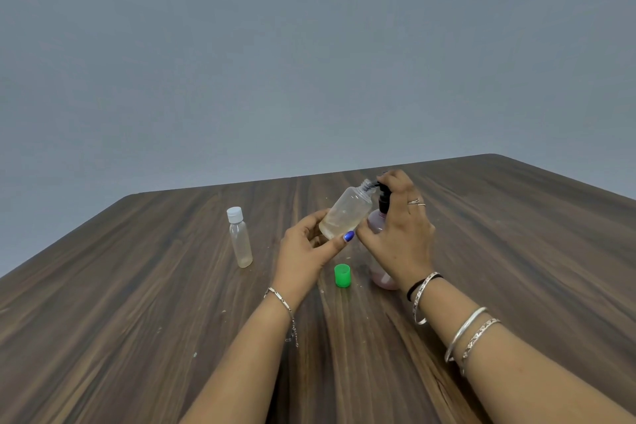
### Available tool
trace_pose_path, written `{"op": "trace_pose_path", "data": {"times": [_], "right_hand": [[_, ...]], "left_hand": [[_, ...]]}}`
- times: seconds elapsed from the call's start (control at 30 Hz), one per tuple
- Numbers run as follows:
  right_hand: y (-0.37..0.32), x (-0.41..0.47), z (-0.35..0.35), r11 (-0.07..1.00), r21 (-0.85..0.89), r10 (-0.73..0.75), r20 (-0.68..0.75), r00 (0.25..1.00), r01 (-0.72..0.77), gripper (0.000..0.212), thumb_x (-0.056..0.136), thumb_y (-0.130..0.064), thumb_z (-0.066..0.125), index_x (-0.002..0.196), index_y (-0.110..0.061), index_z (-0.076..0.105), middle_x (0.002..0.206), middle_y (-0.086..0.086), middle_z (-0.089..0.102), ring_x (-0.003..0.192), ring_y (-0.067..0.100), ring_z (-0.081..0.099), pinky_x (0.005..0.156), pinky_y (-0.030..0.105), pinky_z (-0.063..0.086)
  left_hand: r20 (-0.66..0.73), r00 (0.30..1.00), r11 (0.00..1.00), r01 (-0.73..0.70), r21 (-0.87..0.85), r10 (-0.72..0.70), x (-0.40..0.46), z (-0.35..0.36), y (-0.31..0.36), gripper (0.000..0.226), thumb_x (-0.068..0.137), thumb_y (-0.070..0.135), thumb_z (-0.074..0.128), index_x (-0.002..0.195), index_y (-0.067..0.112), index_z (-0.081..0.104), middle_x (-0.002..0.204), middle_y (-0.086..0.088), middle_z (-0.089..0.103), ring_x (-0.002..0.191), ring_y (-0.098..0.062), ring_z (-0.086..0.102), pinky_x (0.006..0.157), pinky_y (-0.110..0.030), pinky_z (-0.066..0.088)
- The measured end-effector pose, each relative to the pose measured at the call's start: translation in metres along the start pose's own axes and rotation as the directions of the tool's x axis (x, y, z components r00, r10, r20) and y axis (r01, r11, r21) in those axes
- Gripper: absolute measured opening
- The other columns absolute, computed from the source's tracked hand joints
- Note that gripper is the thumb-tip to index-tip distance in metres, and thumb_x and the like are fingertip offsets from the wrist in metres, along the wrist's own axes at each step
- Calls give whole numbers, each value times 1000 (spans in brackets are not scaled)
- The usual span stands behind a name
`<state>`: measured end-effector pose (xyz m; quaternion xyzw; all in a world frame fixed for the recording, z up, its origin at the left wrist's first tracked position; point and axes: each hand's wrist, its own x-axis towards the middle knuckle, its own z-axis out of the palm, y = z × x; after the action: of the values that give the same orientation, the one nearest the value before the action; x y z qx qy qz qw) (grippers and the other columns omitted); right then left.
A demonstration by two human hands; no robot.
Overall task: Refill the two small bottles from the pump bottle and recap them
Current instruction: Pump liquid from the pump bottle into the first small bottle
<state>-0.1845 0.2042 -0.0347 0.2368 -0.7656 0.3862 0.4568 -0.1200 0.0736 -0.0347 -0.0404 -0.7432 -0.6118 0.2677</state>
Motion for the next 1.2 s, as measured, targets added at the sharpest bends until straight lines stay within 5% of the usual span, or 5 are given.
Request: {"op": "trace_pose_path", "data": {"times": [0.2, 0.37, 0.57, 0.83, 1.2], "right_hand": [[0, -1, -1, 1000, 10, 26, 47, 999, -27, 74, 67, -19, 73, 125, -30, 29, 137, -4, 45, 112, 21, 53, 61, 26, 44], [3, 0, -6, 999, 14, 38, 141, 989, -41, 84, 72, -24, 72, 133, -39, 16, 148, -5, 32, 112, 20, 55, 65, 25, 39], [1, 0, -11, 988, -72, 147, 236, 961, -133, 95, 77, -32, 65, 146, -41, -1, 117, -3, 56, 102, 20, 57, 69, 27, 38], [-1, 2, -10, 989, -66, 142, 184, 973, -132, 75, 74, -32, 66, 127, -43, 15, 90, -6, 53, 93, 24, 59, 66, 27, 36], [-1, 2, -11, 985, -7, 171, 215, 962, -173, 71, 74, -32, 66, 124, -45, 17, 90, -8, 52, 87, 19, 54, 68, 27, 35]], "left_hand": [[6, 1000, 1000, 1, 16, -1, 0, -1, -1, 40, 74, 10, 74, 112, 17, 61, 106, -2, 69, 96, -11, 65, 81, -20, 52], [9, 1000, 1000, 3, 3, -3, 2, -2, -2, 38, 74, 13, 75, 109, 22, 62, 104, -1, 70, 97, -11, 66, 85, -26, 52], [-1, 1000, 999, 12, -42, -12, 1, -1, 0, 39, 73, 12, 77, 103, 29, 59, 109, -1, 69, 101, -12, 65, 86, -28, 52], [14, 1000, 996, 26, -84, -25, 0, 0, 1, 37, 74, 6, 74, 101, 25, 57, 108, -9, 68, 96, -16, 65, 80, -28, 55], [40, 999, 993, 32, -111, -28, -1, 1, 4, 36, 76, 0, 70, 101, 22, 57, 105, -12, 68, 91, -17, 66, 77, -24, 55]]}}
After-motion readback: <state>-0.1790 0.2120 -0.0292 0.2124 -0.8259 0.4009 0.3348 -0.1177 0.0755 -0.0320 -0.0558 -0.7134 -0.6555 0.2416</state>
